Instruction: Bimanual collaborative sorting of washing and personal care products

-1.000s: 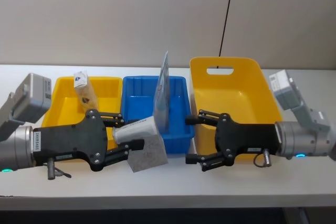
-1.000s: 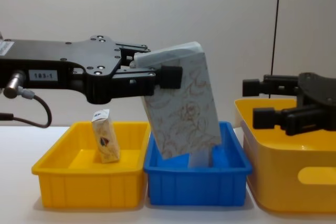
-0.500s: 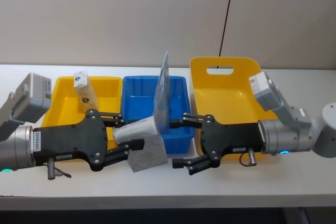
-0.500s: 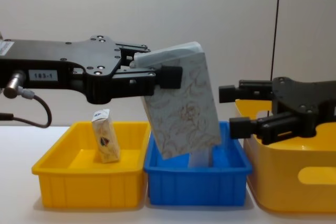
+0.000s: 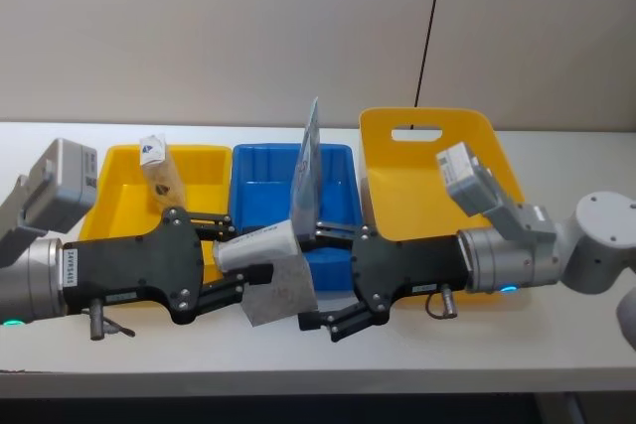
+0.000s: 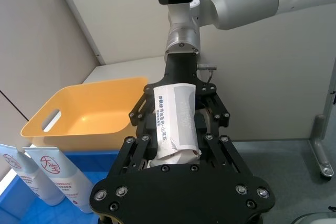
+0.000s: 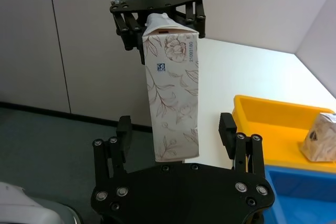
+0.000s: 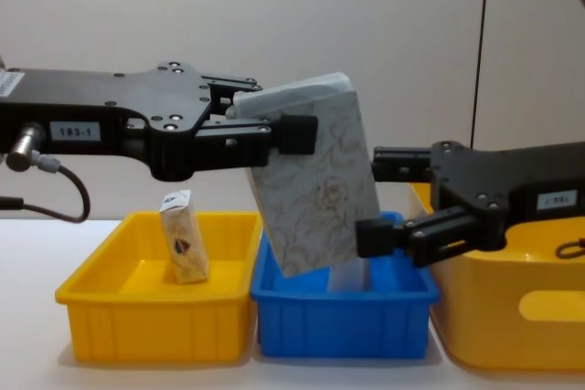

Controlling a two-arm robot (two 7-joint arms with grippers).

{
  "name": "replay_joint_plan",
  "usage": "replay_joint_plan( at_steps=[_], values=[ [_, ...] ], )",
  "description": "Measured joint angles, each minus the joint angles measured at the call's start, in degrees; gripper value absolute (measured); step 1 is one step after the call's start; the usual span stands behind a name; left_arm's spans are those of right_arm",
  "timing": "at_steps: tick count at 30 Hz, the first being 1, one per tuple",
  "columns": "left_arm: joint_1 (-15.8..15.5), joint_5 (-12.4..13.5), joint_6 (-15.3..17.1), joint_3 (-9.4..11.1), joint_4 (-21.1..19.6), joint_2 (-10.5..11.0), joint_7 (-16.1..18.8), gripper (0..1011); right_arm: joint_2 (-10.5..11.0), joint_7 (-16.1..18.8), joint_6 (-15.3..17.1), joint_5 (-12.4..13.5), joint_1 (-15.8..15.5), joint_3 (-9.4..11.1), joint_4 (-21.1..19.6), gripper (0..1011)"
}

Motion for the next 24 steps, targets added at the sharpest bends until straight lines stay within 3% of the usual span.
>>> replay_joint_plan(
  at_steps=[7, 11, 17, 24],
  values=[
    [0.0, 0.0, 0.0, 0.0, 0.0, 0.0, 0.0, 356, -1.15, -0.49, -0.79, -0.57, 0.61, -1.01, 0.76, 1000],
    [0.0, 0.0, 0.0, 0.0, 0.0, 0.0, 0.0, 356, -1.77, -1.03, -1.46, -0.88, 0.75, -1.48, 1.04, 944],
    [0.0, 0.0, 0.0, 0.0, 0.0, 0.0, 0.0, 356, -2.34, -1.96, -2.11, -1.31, 0.74, -1.98, 1.03, 804],
    [0.0, 0.0, 0.0, 0.0, 0.0, 0.0, 0.0, 356, -2.66, -3.43, -2.2, -1.76, 0.35, -2.63, 0.19, 550]
  ],
)
